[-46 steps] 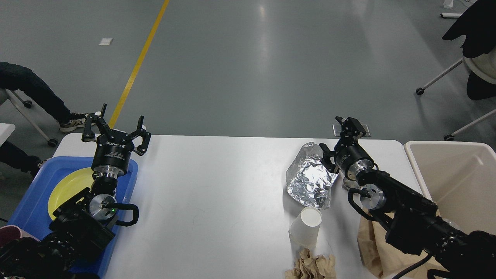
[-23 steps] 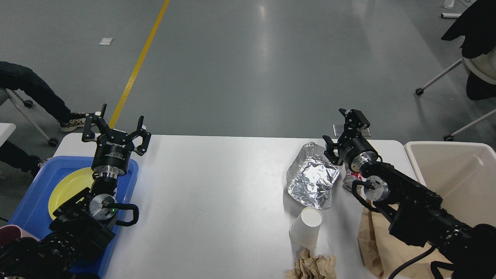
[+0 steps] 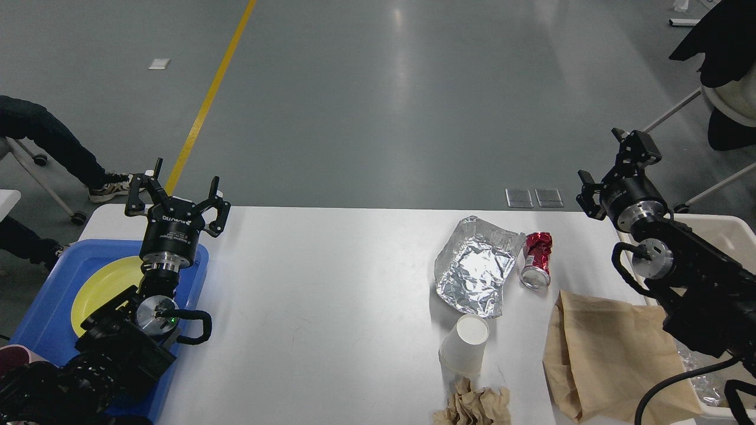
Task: Tidy desktop
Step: 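Raise the right gripper and swing it over toward the foil wad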
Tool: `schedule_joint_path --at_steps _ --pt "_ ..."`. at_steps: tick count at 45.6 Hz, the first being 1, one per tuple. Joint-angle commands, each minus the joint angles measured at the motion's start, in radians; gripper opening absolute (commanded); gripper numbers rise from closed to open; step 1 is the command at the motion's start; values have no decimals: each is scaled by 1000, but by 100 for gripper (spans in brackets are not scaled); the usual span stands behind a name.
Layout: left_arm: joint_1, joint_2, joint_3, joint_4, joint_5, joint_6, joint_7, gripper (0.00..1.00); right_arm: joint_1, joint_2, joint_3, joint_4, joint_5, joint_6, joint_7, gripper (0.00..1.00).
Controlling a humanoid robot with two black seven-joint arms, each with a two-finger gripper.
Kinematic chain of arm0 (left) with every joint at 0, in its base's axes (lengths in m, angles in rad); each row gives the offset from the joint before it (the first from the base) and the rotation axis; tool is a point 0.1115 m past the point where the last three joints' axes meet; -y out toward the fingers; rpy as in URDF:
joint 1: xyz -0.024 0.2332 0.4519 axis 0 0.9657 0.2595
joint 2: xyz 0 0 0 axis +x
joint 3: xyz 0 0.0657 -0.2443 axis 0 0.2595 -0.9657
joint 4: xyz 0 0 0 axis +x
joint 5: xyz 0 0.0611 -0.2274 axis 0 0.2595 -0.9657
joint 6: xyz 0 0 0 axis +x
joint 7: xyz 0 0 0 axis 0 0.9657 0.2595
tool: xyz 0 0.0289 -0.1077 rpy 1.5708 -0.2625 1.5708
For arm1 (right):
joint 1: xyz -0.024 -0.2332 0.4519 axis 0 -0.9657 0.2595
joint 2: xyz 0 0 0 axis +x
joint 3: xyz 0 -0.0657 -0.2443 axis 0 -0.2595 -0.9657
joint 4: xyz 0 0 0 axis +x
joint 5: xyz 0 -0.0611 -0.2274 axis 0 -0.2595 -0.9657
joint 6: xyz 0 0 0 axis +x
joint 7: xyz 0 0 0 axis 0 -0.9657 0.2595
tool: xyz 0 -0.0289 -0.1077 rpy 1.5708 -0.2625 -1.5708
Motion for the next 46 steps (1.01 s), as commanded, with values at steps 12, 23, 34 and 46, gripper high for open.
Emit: schedule_joint_path --at_steps 12,23,34,46 --pt "0 0 0 0 0 0 0 97 -5 -3 -14 -106 -1 0 2 100" --pt "0 0 0 0 0 0 0 97 -54 -4 -20 -123 -1 6 1 100" --pt "0 0 0 0 0 0 0 97 -49 34 -17 -120 -1 1 2 100" --pt "0 0 0 0 0 0 0 97 14 77 -24 -117 -1 3 2 100"
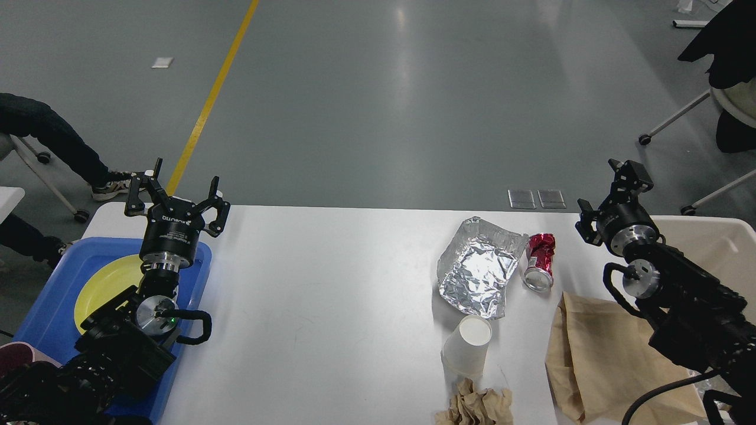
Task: Tidy desktop
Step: 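Raise the right gripper and swing it over toward the foil wad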
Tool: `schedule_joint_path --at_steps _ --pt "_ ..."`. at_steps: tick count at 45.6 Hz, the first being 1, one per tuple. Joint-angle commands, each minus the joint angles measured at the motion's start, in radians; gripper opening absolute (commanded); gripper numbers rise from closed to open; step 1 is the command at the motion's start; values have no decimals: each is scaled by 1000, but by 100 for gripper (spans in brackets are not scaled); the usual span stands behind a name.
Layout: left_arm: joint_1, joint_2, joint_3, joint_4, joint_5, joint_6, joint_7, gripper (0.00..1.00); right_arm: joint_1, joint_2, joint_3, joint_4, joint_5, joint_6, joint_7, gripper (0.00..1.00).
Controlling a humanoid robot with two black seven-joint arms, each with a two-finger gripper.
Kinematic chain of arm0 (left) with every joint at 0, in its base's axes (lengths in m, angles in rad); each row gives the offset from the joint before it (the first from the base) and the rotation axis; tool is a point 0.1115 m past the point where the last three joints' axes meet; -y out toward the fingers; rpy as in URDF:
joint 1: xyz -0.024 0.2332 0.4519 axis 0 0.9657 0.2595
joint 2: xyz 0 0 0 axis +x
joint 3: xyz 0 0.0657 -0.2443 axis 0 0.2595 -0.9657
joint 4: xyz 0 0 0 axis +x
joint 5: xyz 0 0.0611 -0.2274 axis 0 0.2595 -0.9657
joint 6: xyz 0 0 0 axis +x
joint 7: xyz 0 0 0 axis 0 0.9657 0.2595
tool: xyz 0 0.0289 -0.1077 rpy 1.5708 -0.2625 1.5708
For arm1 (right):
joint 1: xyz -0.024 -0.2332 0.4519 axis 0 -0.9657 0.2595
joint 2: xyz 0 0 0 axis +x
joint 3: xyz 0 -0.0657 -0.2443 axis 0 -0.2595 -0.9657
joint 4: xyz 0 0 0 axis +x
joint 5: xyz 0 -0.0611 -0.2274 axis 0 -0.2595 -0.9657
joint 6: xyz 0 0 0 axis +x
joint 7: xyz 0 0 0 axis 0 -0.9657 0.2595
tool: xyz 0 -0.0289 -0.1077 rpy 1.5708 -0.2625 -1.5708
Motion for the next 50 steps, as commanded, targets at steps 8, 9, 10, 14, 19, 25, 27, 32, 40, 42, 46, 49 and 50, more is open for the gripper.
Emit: schedule_joint_path --at_steps 8,9,10,14,19,25,27,32,40,42,46,49,50 --pt "0 0 0 0 0 0 0 97 69 -5 -7 12 -17 9 0 100" --pt "0 0 0 0 0 0 0 97 71 -4 -7 15 -17 9 0 100" --pt "0 0 0 0 0 0 0 97 74 -5 -7 15 -17 9 0 100" --pt "0 0 0 0 0 0 0 97 77 -7 -7 15 -17 9 0 100" --pt "0 0 0 0 0 0 0 97 89 -7 -15 15 -18 9 0 100" --pt "0 0 0 0 0 0 0 97 128 -10 -154 10 -61 9 0 100" --pt "0 0 0 0 0 0 0 97 158 -13 -249 4 -101 6 0 100" --pt "0 0 0 0 0 0 0 97 238 -24 -501 2 -184 1 -8 100" --pt "0 0 0 0 0 0 0 97 388 -13 -995 12 -244 33 -72 100" --pt "0 0 0 0 0 0 0 97 431 -10 -1085 9 -239 62 -106 100" --pt "0 0 0 0 0 0 0 97 482 -8 -1159 7 -232 150 -178 100" --pt "0 0 0 0 0 0 0 97 508 -2 -1159 9 -229 231 -251 100" --pt "0 0 0 0 0 0 0 97 517 4 -1159 12 -225 254 -281 100"
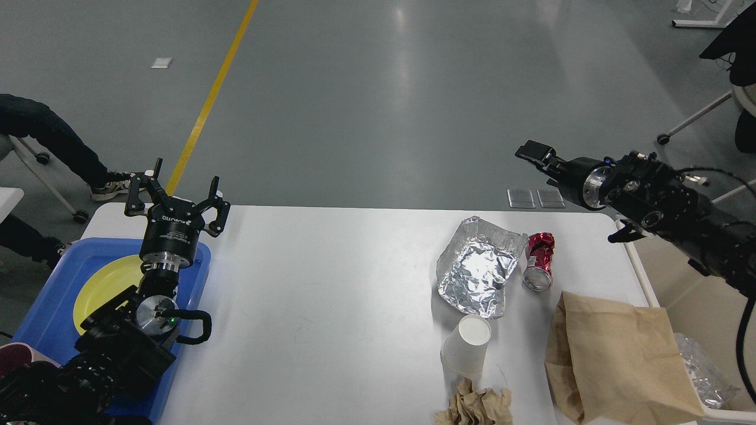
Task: Tidy desktop
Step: 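Raise the right gripper and swing it over toward the foil wad, then lower the right gripper onto the aluminium-foil wad and grasp it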
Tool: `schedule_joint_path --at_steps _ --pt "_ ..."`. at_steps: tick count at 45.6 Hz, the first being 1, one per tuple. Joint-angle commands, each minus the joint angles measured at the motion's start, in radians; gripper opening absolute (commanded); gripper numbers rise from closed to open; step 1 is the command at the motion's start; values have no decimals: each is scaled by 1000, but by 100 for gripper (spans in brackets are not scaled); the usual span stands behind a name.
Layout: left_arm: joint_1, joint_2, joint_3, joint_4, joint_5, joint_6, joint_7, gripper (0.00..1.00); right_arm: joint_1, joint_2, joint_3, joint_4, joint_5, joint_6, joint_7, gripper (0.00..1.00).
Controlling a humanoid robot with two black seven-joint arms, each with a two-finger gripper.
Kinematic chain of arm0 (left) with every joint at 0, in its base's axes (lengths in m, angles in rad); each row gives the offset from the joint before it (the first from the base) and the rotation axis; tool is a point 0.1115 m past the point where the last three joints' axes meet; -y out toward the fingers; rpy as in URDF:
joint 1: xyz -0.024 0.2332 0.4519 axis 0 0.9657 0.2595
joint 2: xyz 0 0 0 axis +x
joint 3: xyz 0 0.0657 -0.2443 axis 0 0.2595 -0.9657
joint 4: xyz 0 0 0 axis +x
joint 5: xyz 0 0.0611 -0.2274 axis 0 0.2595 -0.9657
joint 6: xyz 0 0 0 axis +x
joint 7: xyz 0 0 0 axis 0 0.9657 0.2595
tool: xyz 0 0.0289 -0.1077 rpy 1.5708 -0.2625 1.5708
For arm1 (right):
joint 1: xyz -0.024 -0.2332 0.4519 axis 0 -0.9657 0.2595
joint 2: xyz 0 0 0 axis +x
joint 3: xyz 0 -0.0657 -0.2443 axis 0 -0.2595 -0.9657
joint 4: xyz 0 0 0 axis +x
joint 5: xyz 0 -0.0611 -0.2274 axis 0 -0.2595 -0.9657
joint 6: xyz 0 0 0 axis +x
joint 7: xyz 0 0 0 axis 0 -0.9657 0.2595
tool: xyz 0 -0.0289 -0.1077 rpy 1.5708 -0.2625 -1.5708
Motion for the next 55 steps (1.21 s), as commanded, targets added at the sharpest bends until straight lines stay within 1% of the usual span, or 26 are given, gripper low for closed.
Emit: schedule_joint_path --at_steps 1,3,5,9,16,22,24,26,30,33,38,41,43,47,51,55 --pt "0 0 0 0 0 0 0 97 56 20 -29 5 9 136 -142 100" --pt "0 0 0 0 0 0 0 97 67 37 -34 5 9 171 -198 100" --pt "0 0 0 0 0 0 0 97 68 48 -44 5 7 196 -235 100" --pt "0 0 0 0 0 0 0 97 73 51 -72 6 -1 219 -265 100" --pt "0 0 0 0 0 0 0 97 132 66 -192 38 3 227 -265 100" --pt "0 0 0 0 0 0 0 97 238 54 -278 158 9 230 -261 100" --pt "0 0 0 0 0 0 0 97 287 52 -299 190 7 253 -261 100" --pt "0 0 0 0 0 0 0 97 336 51 -320 198 4 305 -262 100" --pt "0 0 0 0 0 0 0 97 419 57 -397 201 6 447 -261 100" --pt "0 0 0 0 0 0 0 97 465 65 -417 210 7 545 -259 100" --pt "0 0 0 0 0 0 0 97 531 60 -419 244 7 670 -259 100" --pt "0 0 0 0 0 0 0 97 567 60 -425 276 7 724 -259 100" --pt "0 0 0 0 0 0 0 97 571 58 -422 287 9 729 -256 100" --pt "0 0 0 0 0 0 0 97 512 60 -420 275 10 716 -256 100" --pt "0 0 0 0 0 0 0 97 375 66 -408 236 12 658 -256 100" --pt "0 0 0 0 0 0 0 97 246 78 -370 173 12 566 -256 100"
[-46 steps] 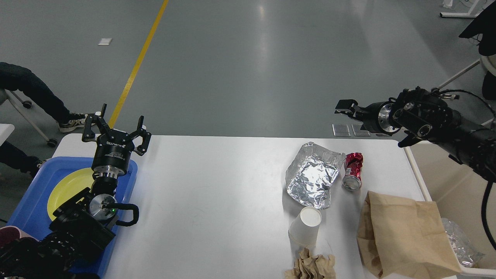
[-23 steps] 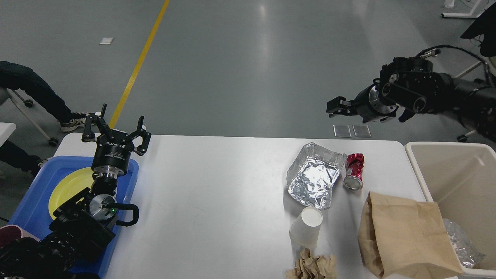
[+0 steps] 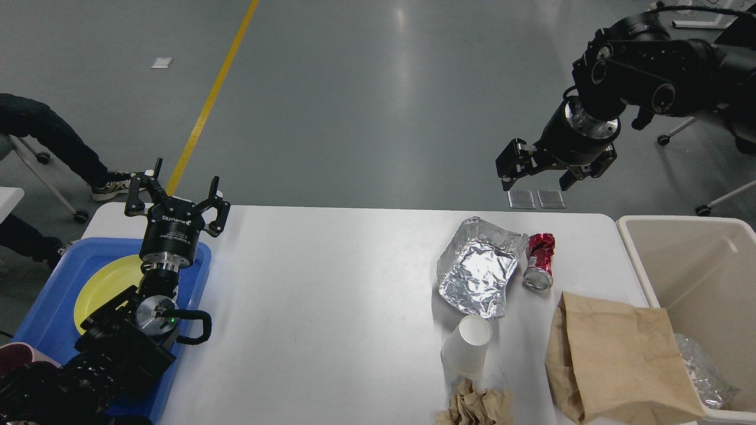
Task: Tidy desktop
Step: 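Lower the right gripper onto the aluminium-foil wad and grasp it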
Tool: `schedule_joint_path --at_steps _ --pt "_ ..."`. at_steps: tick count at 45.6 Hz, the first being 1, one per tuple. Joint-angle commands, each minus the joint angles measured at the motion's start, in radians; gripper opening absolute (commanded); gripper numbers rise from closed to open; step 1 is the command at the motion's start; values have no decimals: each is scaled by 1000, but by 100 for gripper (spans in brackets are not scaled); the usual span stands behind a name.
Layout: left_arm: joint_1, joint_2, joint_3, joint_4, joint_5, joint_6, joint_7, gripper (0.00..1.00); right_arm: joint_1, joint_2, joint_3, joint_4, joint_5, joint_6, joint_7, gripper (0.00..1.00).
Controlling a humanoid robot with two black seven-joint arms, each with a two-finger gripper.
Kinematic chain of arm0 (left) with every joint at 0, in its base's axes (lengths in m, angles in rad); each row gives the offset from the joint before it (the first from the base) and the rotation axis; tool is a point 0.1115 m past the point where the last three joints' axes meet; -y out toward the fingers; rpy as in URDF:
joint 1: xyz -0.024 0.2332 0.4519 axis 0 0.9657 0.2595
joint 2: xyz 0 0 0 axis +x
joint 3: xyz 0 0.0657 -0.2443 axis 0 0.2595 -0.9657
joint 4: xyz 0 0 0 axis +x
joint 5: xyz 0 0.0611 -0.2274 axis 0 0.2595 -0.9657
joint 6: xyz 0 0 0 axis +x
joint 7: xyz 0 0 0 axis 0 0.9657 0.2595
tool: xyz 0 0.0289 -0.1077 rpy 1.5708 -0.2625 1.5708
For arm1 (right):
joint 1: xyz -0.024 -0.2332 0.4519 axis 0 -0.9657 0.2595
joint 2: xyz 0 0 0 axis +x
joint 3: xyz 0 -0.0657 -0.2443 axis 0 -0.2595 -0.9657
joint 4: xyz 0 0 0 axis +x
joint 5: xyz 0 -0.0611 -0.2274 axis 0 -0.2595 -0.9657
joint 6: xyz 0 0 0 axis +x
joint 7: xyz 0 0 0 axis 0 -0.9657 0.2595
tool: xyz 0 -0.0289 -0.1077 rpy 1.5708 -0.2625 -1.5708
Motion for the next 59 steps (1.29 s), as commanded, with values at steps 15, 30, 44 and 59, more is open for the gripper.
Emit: schedule_joint_path --at_steps 15,30,44,59 --pt "0 0 0 0 0 0 0 97 -394 63 93 -138 1 -376 -5 100" --pt "0 0 0 0 0 0 0 97 -492 138 102 -232 2 -461 -5 100" --pt "0 0 0 0 0 0 0 97 -503 141 109 -220 13 -461 -8 60" --pt "0 0 0 0 0 0 0 97 -500 138 125 -220 114 -379 -9 0"
